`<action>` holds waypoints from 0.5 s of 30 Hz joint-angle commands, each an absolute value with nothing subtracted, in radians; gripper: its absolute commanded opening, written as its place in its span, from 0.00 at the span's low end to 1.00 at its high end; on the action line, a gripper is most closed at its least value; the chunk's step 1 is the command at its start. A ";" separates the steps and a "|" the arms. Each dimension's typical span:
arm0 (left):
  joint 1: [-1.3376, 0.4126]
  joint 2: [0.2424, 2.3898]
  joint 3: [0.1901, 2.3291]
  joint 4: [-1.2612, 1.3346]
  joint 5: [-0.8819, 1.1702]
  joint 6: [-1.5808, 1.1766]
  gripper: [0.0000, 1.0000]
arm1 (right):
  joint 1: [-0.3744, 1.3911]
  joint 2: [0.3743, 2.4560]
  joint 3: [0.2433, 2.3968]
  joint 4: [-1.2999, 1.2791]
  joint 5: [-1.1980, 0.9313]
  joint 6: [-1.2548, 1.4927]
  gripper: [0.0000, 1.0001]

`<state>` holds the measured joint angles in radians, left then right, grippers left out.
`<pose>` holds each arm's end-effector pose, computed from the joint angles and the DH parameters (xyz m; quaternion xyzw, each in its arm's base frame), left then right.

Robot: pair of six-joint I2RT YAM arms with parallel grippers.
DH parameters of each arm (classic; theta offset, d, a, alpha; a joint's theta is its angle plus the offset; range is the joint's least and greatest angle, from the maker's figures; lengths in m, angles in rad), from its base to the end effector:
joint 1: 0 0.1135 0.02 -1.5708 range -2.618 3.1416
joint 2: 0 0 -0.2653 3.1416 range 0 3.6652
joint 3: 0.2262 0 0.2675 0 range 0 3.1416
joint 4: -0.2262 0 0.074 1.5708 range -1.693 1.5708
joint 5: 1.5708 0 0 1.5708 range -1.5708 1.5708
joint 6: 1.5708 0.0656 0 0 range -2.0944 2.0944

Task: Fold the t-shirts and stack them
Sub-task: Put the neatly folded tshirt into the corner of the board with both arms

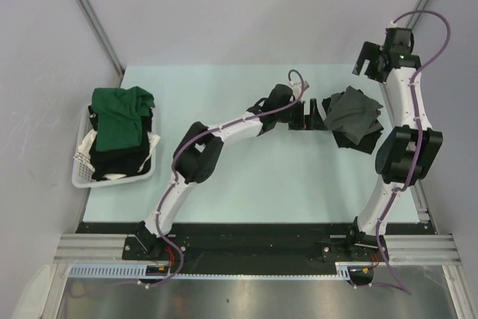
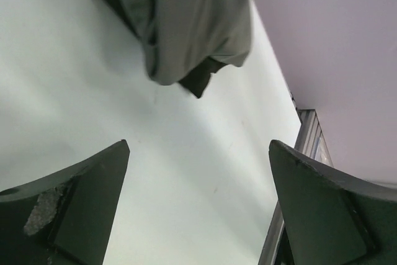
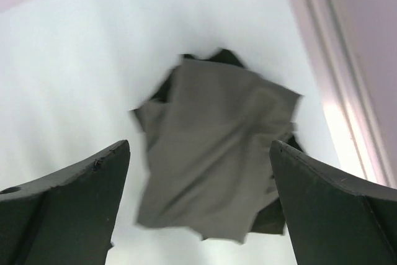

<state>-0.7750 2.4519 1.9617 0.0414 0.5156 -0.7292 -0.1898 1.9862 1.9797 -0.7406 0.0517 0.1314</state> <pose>0.4067 -0.4436 0.1556 0.1544 0.8154 -0.5091 0.2282 0.4810 -0.0959 0.3197 0.1567 0.9026 -0.0354 0.3993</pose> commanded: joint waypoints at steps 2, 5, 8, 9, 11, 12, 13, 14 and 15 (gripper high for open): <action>-0.764 2.214 1.927 0.043 0.497 -0.595 1.00 | -0.083 1.804 1.866 -0.681 0.017 0.146 1.00; -0.764 2.087 1.844 -0.032 0.408 -0.514 1.00 | -0.016 1.763 1.809 -0.739 0.030 0.144 1.00; -0.764 1.877 1.697 -0.096 0.246 -0.388 1.00 | 0.066 1.749 1.770 -0.819 0.067 0.162 1.00; -0.762 1.832 1.602 -0.121 0.182 -0.338 1.00 | 0.086 1.741 1.755 -0.831 0.083 0.163 1.00; -0.752 1.708 1.507 -0.136 0.030 -0.299 1.00 | 0.159 1.701 1.705 -0.848 0.121 0.170 1.00; -0.743 1.672 1.424 -0.147 0.005 -0.298 1.00 | 0.185 1.680 1.686 -0.847 0.133 0.170 1.00; -0.726 1.639 1.387 -0.156 0.002 -0.296 0.99 | 0.225 1.642 1.666 -0.832 0.144 0.175 1.00; -0.720 1.579 1.356 -0.170 -0.080 -0.301 1.00 | 0.248 1.619 1.632 -0.824 0.147 0.178 1.00; -0.715 1.550 1.309 -0.208 -0.113 -0.301 0.99 | 0.268 1.600 1.620 -0.815 0.153 0.178 1.00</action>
<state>-0.7559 1.6814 1.4544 -0.0971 0.1432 -0.3840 0.1787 1.7393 1.6711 -0.8009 0.0978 0.1593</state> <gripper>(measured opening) 0.995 0.994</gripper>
